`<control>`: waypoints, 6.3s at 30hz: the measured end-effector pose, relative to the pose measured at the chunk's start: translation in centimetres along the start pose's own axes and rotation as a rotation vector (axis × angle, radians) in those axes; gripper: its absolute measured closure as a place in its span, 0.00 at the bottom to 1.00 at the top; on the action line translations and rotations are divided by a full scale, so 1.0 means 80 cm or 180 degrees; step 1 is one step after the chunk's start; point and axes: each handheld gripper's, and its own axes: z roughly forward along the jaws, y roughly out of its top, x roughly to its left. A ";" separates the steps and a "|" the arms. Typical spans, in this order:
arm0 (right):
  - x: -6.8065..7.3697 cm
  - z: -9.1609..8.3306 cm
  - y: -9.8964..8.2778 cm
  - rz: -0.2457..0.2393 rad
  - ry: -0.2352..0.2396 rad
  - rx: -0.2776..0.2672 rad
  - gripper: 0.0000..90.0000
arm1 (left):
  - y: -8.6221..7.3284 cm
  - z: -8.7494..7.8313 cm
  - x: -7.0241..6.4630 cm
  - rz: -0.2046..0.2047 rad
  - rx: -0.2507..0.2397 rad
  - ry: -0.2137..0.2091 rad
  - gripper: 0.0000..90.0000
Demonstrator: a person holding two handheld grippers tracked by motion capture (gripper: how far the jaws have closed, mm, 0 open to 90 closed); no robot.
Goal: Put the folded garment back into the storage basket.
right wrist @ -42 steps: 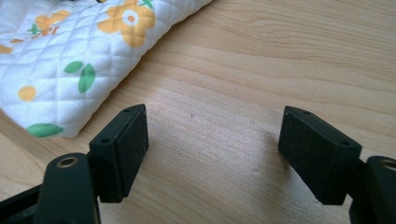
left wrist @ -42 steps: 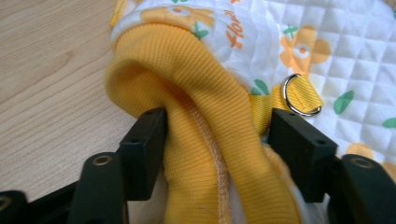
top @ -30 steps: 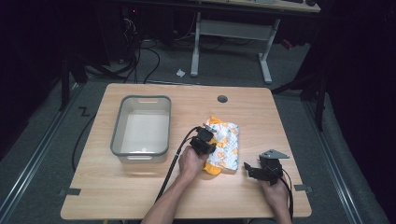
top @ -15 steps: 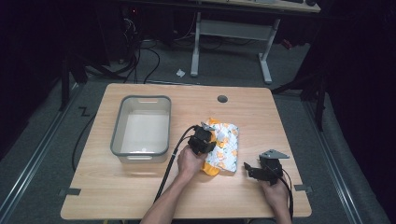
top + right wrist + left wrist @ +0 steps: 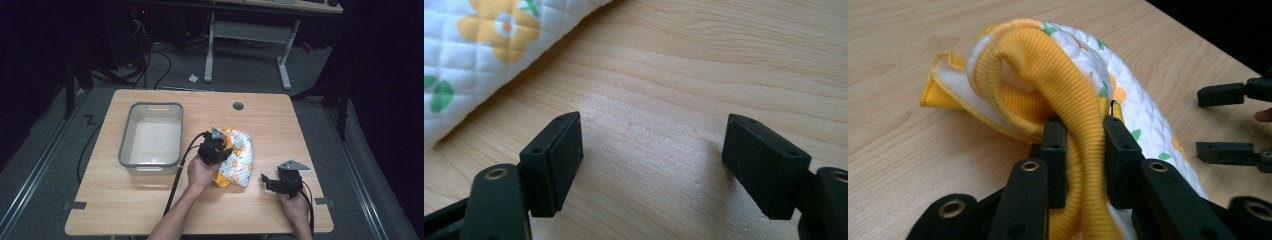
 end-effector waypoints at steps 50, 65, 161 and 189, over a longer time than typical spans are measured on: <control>0.000 0.000 0.000 -0.0006 0.0006 0.0001 0.27 | 0.016 -0.114 0.031 -0.0111 -0.0603 0.0025 0.83; 0.000 0.000 0.000 -0.0004 0.0005 0.0002 0.27 | 0.014 -0.141 0.050 -0.0186 -0.0691 0.0118 0.83; 0.000 0.000 0.000 0.0005 0.0004 0.0000 0.27 | -0.024 -0.234 0.169 -0.0586 -0.0708 0.0681 0.83; 0.000 0.000 0.000 0.0005 0.0002 0.0000 0.27 | -0.040 -0.196 0.200 -0.0641 -0.0327 0.0932 0.82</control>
